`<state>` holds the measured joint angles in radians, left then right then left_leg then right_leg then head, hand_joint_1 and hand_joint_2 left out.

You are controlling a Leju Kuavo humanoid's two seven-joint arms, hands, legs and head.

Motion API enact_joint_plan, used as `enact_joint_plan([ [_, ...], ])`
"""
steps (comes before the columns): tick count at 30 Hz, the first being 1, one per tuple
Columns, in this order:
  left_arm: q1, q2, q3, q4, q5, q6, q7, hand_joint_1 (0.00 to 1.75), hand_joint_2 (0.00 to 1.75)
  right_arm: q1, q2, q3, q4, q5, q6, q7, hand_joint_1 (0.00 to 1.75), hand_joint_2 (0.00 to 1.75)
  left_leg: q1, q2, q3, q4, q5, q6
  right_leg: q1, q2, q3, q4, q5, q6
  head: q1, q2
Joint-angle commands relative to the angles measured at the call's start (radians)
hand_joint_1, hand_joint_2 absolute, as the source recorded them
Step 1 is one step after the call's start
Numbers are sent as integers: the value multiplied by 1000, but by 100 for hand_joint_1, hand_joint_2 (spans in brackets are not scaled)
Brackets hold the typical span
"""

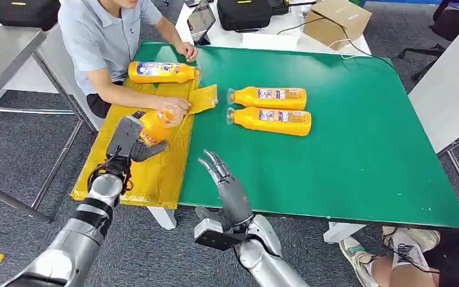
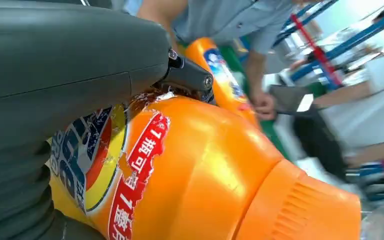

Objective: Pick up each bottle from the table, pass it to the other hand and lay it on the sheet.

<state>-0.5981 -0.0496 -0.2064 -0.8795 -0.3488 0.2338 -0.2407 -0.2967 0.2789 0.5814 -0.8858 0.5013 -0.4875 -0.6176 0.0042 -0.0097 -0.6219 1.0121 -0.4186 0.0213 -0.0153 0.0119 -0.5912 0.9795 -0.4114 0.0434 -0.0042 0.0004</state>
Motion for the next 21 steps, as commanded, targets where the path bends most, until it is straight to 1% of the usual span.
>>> enact_joint_plan([
  [1,-264,22,-100,451,-200,-35,98,175,175,-28,-18,13,43,-12,35,4,0,0,1,-2,2,0,-1,-1,1,-3,3,0,-2,-2,-1,0],
  [2,-279,18,-132,483,-248,-63,114,175,175,-24,-19,11,38,-17,46,7,0,0,1,-1,3,0,-1,-1,1,-3,4,0,-2,-2,0,0],
  [3,-279,13,-137,493,-260,-74,119,175,175,-22,-19,14,38,-17,52,7,0,0,1,-2,1,0,0,-1,1,-2,2,0,-1,-1,0,0],
  [4,-282,5,-139,514,-271,-101,122,175,175,-22,-19,16,41,-17,57,6,0,0,1,-3,4,0,-1,-1,1,-4,5,0,-2,-2,-1,0],
  [5,-288,-5,-146,540,-293,-140,151,175,175,-22,-19,19,46,-17,63,5,0,0,1,-1,3,0,-1,-1,1,-3,4,-1,-1,-1,0,0],
  [9,-280,-42,-177,574,-339,-194,176,175,175,-20,-9,27,59,-29,79,-9,0,0,1,-1,2,0,-1,-1,1,-2,2,-1,-1,-1,0,0],
  [14,-239,-59,-180,573,-355,-200,173,175,175,4,-10,42,36,-30,84,-19,0,0,0,-1,5,-1,-1,-1,1,-2,6,-1,-2,-2,-1,0],
  [15,-221,-62,-167,573,-346,-222,171,175,175,15,-12,45,21,-31,82,-21,0,0,0,0,3,-1,-1,-1,0,-1,3,-1,-1,-1,-1,0],
  [20,-172,-69,-175,572,-364,-205,160,175,175,38,-16,55,-10,-39,88,-22,0,0,-1,1,7,-2,-1,-1,0,0,7,-2,-1,-2,-1,0],
  [21,-168,-73,-175,574,-365,-207,161,175,175,39,-16,55,-11,-40,89,-21,0,0,-1,1,6,-2,-1,0,0,0,6,-2,-1,-1,0,0],
])
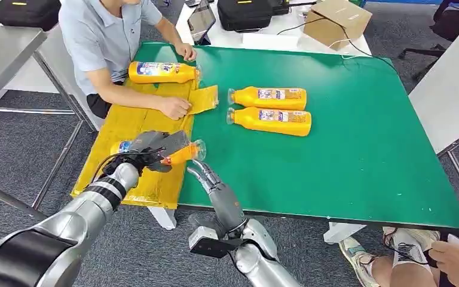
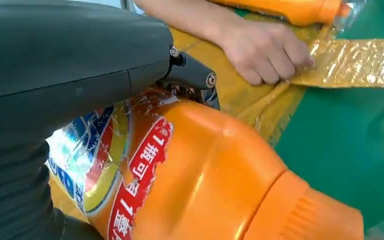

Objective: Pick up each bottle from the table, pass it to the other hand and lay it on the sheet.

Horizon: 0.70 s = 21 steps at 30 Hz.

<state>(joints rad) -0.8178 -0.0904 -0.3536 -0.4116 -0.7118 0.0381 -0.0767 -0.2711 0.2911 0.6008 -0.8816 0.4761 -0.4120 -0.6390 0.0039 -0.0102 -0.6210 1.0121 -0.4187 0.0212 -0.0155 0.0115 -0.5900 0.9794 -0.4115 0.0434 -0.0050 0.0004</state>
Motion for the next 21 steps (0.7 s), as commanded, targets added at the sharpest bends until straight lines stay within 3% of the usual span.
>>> enact_joint_plan([
  [1,54,-35,-27,106,-1,-11,-4,175,175,13,-29,36,-15,-15,14,1,0,0,-1,1,6,-3,-1,0,0,0,6,-2,-1,-1,0,0],
  [3,55,-41,-18,107,4,-30,-10,166,175,9,-29,33,-8,-17,10,5,0,0,0,1,5,-2,-1,0,0,0,5,-2,-1,-1,0,0],
  [4,55,-41,-18,107,4,-30,-10,154,175,9,-29,33,-8,-17,10,5,0,0,0,1,7,-2,-1,-1,0,0,7,-2,-1,-1,0,0],
  [5,56,-51,-15,105,2,-47,-17,117,175,6,-28,27,2,-24,10,2,0,0,0,1,8,-2,-1,-1,0,0,8,-3,-1,-1,0,0],
  [6,57,-55,-13,104,4,-52,-23,37,175,6,-29,26,6,-25,9,1,0,0,-1,0,7,-2,0,0,-1,0,7,-2,-1,-1,0,0],
  [10,57,-58,-13,104,3,-54,-22,37,175,7,-30,26,8,-26,8,0,0,0,0,1,10,-2,-1,-1,0,-1,10,-3,-1,-2,0,0],
  [11,58,-58,-8,103,8,-58,-26,0,175,6,-29,26,13,-26,8,-1,0,0,0,1,8,-2,-1,-1,0,0,9,-2,0,-1,0,0],
  [21,38,-67,121,92,185,-243,-133,0,175,-37,-9,23,114,-50,-4,-40,0,0,0,1,8,-1,0,-1,0,-1,8,-1,0,-1,0,0],
])
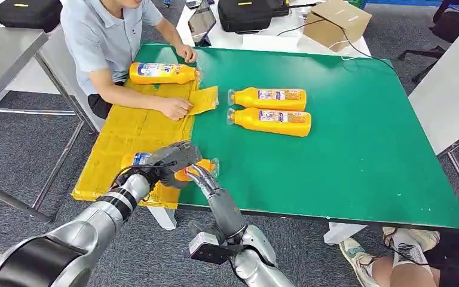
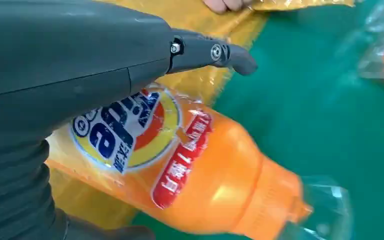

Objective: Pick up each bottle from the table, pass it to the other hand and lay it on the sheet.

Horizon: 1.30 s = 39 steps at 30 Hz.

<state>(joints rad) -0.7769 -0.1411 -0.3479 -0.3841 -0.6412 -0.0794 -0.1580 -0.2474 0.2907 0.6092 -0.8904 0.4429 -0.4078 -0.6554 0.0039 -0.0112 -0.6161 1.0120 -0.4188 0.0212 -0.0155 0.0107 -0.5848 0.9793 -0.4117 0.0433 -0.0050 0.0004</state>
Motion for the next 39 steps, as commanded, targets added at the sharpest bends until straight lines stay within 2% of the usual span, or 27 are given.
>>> enact_joint_plan([
  [1,-3,-16,130,64,134,-138,-59,0,175,-62,-8,15,127,-19,-9,-26,0,0,0,2,4,-1,-1,-1,1,1,3,-2,0,-2,0,0],
  [4,-1,-16,188,40,207,-135,-101,0,175,-62,-7,13,137,-24,-20,-33,0,0,0,3,3,-1,-1,-1,1,1,3,-1,0,-2,0,0],
  [9,38,-23,358,-58,452,-177,-203,0,175,-39,-16,17,112,-37,-40,-43,0,0,0,1,1,-1,0,-1,1,0,2,-1,0,-1,0,0],
  [29,49,-17,351,-80,462,-183,-197,0,175,-34,-20,21,105,-38,-40,-43,0,0,1,1,-2,0,-1,-1,1,0,-3,-1,-1,-1,0,0],
  [31,78,-26,380,-135,548,-172,-253,0,175,-21,-30,28,66,-50,-66,-43,0,0,1,1,-1,0,-1,-1,1,-1,-2,-1,-1,-2,0,0],
  [34,141,-21,381,-273,666,-165,-257,0,175,5,-56,57,-22,-87,-105,-43,0,0,1,2,-2,-1,-1,-1,1,0,-2,-1,-1,-1,0,0],
  [35,174,-19,378,-337,724,-153,-250,0,175,17,-65,64,-56,-103,-123,-43,0,175,1,2,-2,0,-1,-1,1,0,-3,-1,-1,-1,0,0],
  [39,305,-12,348,-576,850,-79,-265,0,175,75,-108,91,-219,-120,-193,-43,0,175,1,3,-1,0,-2,-1,1,1,-2,-1,-2,-2,0,0],
])
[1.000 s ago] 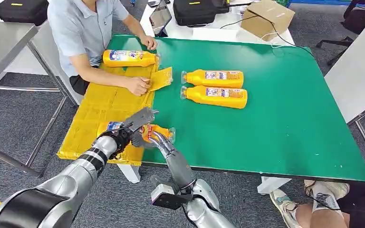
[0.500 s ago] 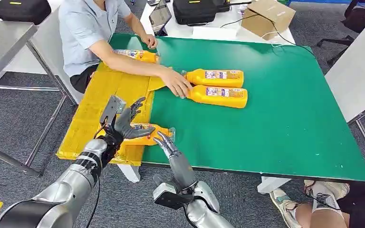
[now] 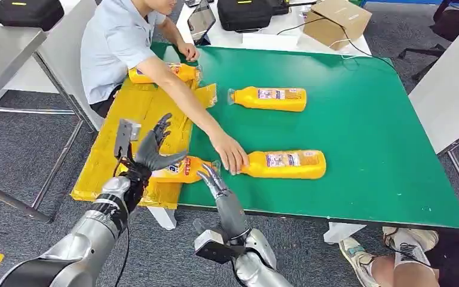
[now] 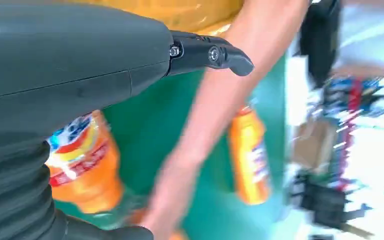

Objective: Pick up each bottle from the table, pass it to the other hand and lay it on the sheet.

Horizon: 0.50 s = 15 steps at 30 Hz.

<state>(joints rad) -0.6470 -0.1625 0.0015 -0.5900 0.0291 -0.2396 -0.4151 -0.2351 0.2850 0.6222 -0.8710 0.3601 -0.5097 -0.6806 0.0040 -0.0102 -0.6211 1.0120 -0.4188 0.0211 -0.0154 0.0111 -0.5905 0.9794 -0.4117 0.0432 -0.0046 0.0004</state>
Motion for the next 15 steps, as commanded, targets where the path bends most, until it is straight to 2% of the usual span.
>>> enact_joint_plan([
  [1,200,10,-5,-418,199,93,-15,0,175,75,-115,82,-295,-47,-112,-18,0,175,0,2,3,-1,-2,-1,0,0,3,-1,-1,-1,0,0],
  [3,266,7,-11,-555,233,156,-20,0,175,126,-141,36,-454,-106,-142,-18,0,175,0,2,3,0,-3,-1,1,0,3,0,-2,-2,0,0],
  [4,395,9,-28,-776,97,348,-139,0,175,210,-143,-147,-580,-316,-80,-1,0,175,0,1,0,0,-1,-1,1,0,0,-1,-1,-1,0,0],
  [6,528,12,-47,-965,69,388,-91,0,175,258,-148,-311,-633,-404,57,47,0,175,0,1,2,0,-3,0,0,0,2,-1,-3,-1,0,0],
  [8,528,12,-47,-965,69,388,-91,0,175,258,-148,-311,-633,-404,57,47,0,175,0,1,2,0,-3,0,0,0,2,-1,-3,-1,0,0],
  [9,556,6,-48,-996,63,408,-95,0,175,265,-138,-351,-625,-417,90,63,0,175,-1,1,0,-1,-1,0,-1,0,0,-1,-1,-1,0,0],
  [10,589,1,-52,-1025,48,436,-100,0,175,273,-123,-389,-607,-411,128,80,0,175,-1,1,1,-1,-2,0,0,0,1,-2,-2,-1,0,0],
  [11,675,-16,-54,-1094,49,488,-160,0,175,263,-91,-408,-512,-323,119,112,0,175,-1,3,5,-1,-5,0,0,0,5,-2,-4,-1,0,0],
  [13,692,-25,-46,-1105,63,490,-189,0,175,227,-82,-402,-480,-210,25,69,0,175,0,1,2,1,-5,-1,0,0,2,-1,-4,-2,0,0],
  [15,680,-32,-48,-1083,82,484,-197,0,175,174,-105,-376,-454,-51,-19,94,0,175,-1,4,-2,0,-4,-1,-1,3,-2,-1,-2,-2,0,0],
])
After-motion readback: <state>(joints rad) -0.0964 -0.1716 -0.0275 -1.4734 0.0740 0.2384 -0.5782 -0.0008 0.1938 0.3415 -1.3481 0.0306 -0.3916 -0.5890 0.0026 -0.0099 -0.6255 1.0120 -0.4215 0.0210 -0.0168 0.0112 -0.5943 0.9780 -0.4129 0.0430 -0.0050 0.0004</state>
